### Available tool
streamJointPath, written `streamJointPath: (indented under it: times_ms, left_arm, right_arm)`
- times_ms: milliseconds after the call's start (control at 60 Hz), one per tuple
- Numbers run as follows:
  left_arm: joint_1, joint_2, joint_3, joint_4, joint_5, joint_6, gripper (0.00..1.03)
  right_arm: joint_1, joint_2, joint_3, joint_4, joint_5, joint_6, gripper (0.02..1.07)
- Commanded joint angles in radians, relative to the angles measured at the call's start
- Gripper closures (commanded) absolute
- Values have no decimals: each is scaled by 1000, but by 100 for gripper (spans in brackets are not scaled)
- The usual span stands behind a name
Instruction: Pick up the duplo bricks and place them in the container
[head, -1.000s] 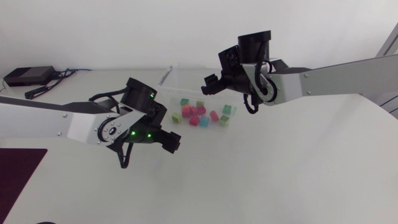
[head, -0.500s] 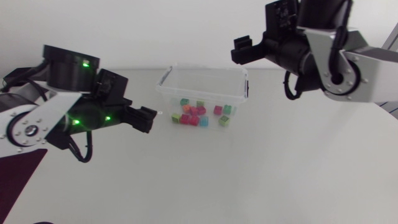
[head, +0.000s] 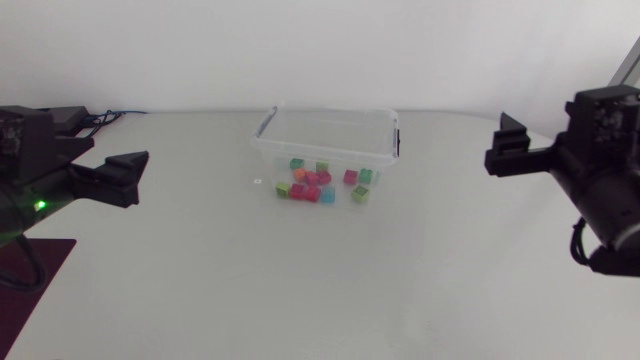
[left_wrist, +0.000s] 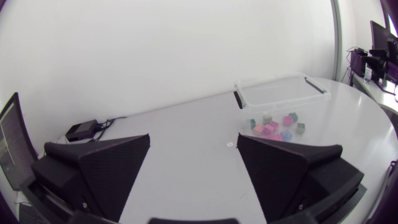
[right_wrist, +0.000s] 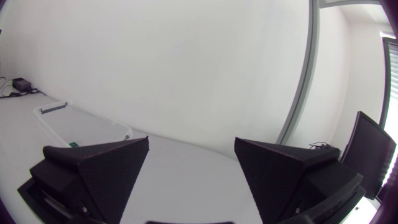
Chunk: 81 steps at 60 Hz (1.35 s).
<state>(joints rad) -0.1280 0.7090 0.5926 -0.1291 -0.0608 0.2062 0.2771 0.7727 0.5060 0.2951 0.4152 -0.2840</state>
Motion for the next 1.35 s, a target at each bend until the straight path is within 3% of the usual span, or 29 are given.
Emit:
streamJointPath:
  times_ms: [0,117,1083,1333]
  left_arm:
    - [13,-91,-70,11,4,36,5]
    - [15,-214,-134,8,4,57,5]
    - [128,-709,-593,129,61,-206,5]
    - [128,-709,-593,129,61,-206,5]
  right_arm:
    - [-21,-131,-60,-36,-6,-40,7]
    - [-40,-296,-107,-109,-9,-42,7]
    - [-277,-773,-506,-295,-415,284,7]
    - [-277,-773,-506,-295,-415,284,7]
